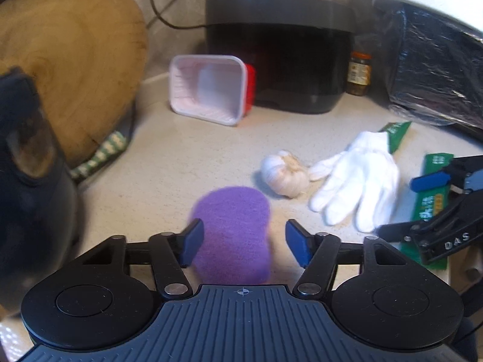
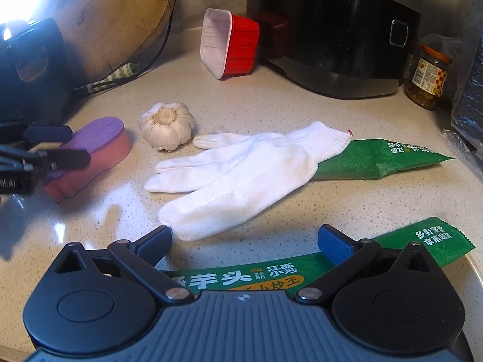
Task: Collect trash
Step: 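Grasp the purple-and-pink sponge with the left tool while the right tool grasps the garlic bulb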
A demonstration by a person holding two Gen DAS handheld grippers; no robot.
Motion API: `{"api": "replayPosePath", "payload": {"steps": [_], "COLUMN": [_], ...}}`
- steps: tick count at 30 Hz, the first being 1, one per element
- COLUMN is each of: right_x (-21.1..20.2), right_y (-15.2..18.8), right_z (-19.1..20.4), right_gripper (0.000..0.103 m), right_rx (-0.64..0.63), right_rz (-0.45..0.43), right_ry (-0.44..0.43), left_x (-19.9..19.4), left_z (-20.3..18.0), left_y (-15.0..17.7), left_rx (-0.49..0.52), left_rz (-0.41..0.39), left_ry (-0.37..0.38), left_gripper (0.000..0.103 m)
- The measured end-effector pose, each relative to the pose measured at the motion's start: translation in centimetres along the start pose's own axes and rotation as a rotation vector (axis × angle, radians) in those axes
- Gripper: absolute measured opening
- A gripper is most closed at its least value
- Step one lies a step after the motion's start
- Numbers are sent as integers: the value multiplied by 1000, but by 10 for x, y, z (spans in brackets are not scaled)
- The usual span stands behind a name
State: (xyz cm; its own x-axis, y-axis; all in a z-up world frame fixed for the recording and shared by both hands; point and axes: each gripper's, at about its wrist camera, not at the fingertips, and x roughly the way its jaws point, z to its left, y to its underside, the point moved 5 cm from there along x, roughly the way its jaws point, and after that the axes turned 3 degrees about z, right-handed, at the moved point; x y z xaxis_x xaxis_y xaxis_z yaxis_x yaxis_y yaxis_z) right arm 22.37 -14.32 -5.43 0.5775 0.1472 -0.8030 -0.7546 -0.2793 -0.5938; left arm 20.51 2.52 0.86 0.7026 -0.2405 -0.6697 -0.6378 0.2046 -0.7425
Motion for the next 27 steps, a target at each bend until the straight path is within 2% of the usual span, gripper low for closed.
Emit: {"api": "replayPosePath", "payload": {"steps": [2, 5, 7, 8, 14, 17, 19, 23, 27], "right_x": [0, 0, -1, -2, -4, -6, -17, -41, -42], "right_y": [-1, -1, 2, 3, 4, 1, -1, -14, -37], "right_z": [0, 0, 1, 1, 2, 5, 12, 34, 45], "right_gripper": [103, 103, 103, 103, 103, 103, 103, 103, 103], "right_rx": [-6, -23, -21, -19, -43, -50, -76, -150, -119], "right_rz": [11, 5, -22, -34, -40, -31, -86, -180, -179], "right_ry": [-4, -15, -9, -7, -26, -34, -26, -51, -78], "left_x": [0, 2, 5, 9, 14, 19, 24, 40, 30], "left_z": [1, 1, 1, 0, -6, 0, 6, 17, 25], "left_y": [1, 2, 2, 3, 3, 2, 2, 6, 2], "left_rx": [56, 56, 34, 24, 51, 24, 4, -80, -134], "left_rz": [-10, -8, 13, 32, 30, 33, 35, 87, 17], "left_ry": [-71, -56, -20, -4, -27, -58, -70, -8, 26], "left_gripper": [66, 66, 64, 69, 74, 74, 74, 71, 68]}}
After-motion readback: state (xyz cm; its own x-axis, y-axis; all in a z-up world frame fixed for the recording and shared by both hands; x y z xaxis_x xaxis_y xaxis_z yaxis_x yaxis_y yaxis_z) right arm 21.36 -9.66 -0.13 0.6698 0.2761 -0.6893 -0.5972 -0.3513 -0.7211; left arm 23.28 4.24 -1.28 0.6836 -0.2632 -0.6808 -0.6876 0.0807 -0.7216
